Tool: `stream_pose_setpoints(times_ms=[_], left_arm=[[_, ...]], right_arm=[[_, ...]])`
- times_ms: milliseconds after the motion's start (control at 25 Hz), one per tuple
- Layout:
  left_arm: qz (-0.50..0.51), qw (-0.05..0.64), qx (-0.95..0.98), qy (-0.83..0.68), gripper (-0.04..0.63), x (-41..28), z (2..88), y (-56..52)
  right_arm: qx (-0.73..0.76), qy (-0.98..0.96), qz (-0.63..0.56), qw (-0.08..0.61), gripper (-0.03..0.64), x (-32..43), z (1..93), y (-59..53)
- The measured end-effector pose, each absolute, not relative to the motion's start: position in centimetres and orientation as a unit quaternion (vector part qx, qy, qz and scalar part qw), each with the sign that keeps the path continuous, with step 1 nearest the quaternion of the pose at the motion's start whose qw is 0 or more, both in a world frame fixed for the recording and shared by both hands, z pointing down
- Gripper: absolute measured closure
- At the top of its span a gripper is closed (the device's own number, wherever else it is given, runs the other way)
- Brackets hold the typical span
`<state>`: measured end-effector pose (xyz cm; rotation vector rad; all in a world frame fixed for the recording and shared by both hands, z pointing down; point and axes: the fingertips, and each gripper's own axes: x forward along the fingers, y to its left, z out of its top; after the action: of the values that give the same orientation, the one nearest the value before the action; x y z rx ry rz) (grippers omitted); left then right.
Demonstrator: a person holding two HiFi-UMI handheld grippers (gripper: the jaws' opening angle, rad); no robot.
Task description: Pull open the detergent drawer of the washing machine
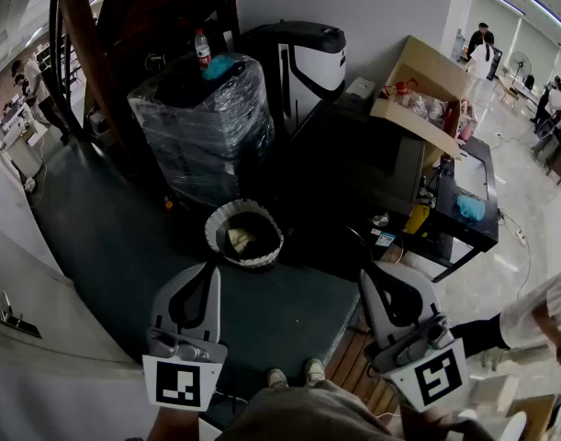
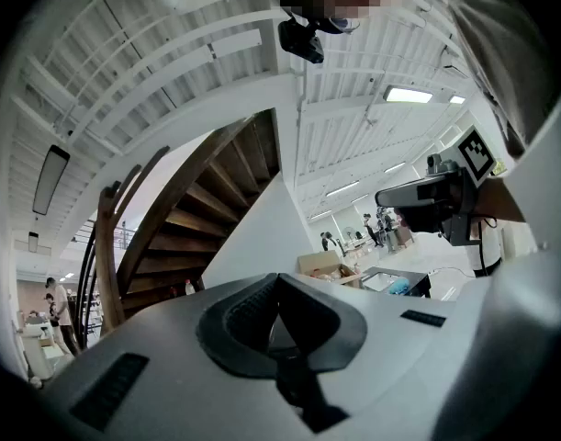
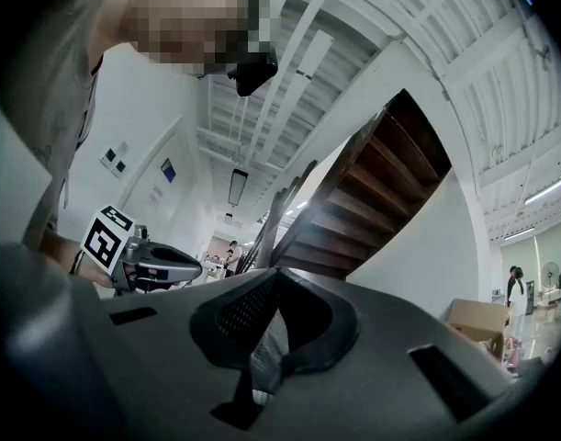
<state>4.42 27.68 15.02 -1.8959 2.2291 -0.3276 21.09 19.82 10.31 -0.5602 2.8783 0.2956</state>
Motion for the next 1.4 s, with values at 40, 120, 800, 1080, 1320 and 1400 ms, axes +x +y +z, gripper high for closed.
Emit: stream_pose_setpoints(times_ms=[40, 120, 800, 1080, 1320, 1400], left_arm=[[-0.11, 0.098, -0.641, 0.753, 0.58, 4.5, 15.1, 27.7], [-0.11, 0.097, -0.642, 0.753, 0.58, 4.5, 15.1, 27.7], [-0.106, 0.092, -0.643, 0.753, 0.58, 4.0, 15.2, 27.1], [-0.107, 0.09, -0.641, 0.755, 0.58, 3.7, 15.5, 27.1], [-0.111, 0.088, -0.641, 0.754, 0.58, 3.5, 15.7, 26.8], [-0.11, 0.087, -0.64, 0.755, 0.58, 3.4, 15.6, 26.8]], right_arm=[[-0.19, 0.972, 0.097, 0.096, 0.586, 21.1, 10.4, 19.8], [-0.192, 0.973, 0.093, 0.092, 0.585, 21.1, 10.7, 19.6], [-0.204, 0.97, 0.097, 0.086, 0.319, 21.2, 11.5, 18.3], [-0.243, 0.96, 0.098, 0.101, 0.316, 22.2, 10.9, 16.9], [-0.223, 0.967, 0.102, 0.071, 0.31, 21.1, 11.9, 17.2], [-0.219, 0.968, 0.105, 0.059, 0.31, 20.8, 12.3, 17.2]])
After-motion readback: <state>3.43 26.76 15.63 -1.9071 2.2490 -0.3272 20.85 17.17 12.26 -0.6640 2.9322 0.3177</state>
